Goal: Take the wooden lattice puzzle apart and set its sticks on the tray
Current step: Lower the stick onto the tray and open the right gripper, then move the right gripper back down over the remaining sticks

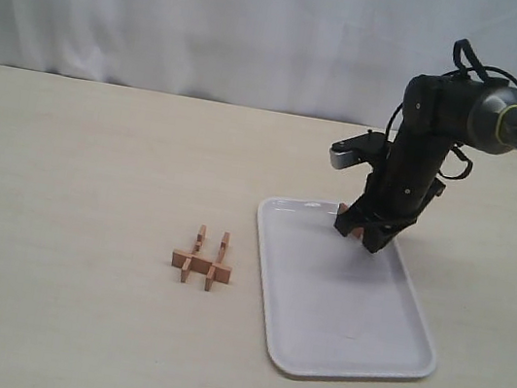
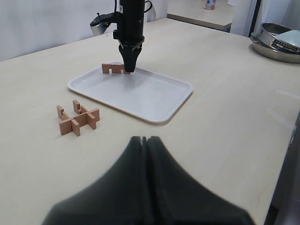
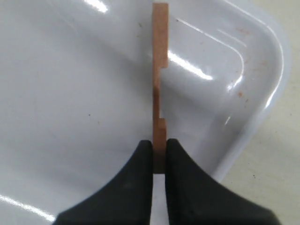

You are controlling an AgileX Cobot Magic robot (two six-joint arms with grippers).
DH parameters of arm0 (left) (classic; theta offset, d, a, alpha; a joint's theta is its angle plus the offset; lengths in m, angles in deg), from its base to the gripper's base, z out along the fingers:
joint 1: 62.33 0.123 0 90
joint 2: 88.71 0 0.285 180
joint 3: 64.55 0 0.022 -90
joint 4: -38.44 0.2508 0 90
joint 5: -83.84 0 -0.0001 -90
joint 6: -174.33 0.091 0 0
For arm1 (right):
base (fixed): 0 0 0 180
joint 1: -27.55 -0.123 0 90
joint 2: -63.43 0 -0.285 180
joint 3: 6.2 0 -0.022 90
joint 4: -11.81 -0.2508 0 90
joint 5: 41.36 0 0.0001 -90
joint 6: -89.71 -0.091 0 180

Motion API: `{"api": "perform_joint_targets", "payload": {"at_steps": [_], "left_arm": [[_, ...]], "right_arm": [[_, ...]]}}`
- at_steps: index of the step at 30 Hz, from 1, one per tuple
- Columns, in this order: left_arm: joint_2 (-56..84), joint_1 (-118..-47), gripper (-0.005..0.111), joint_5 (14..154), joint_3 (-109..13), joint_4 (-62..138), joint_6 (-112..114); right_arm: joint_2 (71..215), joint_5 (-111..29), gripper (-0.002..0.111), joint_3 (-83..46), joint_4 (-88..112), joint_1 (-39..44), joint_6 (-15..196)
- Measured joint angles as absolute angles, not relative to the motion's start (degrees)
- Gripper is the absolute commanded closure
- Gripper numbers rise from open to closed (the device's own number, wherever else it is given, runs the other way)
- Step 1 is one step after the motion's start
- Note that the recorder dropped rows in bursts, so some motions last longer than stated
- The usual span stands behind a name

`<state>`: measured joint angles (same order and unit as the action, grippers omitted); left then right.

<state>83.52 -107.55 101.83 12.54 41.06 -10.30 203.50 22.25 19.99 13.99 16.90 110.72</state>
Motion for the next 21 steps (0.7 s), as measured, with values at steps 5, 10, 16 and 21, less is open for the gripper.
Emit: {"api": "perform_joint_targets", "payload": {"at_steps": [5,10,16,21], "left_arm": [[83.52,-107.55,0.107,101.83,12.54,41.06,-10.3],[83.52,-107.55,0.107,101.83,12.54,41.06,-10.3],[83.52,-107.55,0.107,101.83,12.54,41.06,-10.3],[83.52,-107.55,0.107,101.83,12.54,41.06,-10.3]], "right_arm": [[203.5,22.25,0.086,19.99,13.99,16.9,110.18],[203.5,22.25,0.055,19.99,13.99,16.9,109.09],[203.5,22.28,0.039,19.99,13.99,16.9,108.09],[201.27,23.14,0.039,19.99,13.99,16.8,107.74]]}}
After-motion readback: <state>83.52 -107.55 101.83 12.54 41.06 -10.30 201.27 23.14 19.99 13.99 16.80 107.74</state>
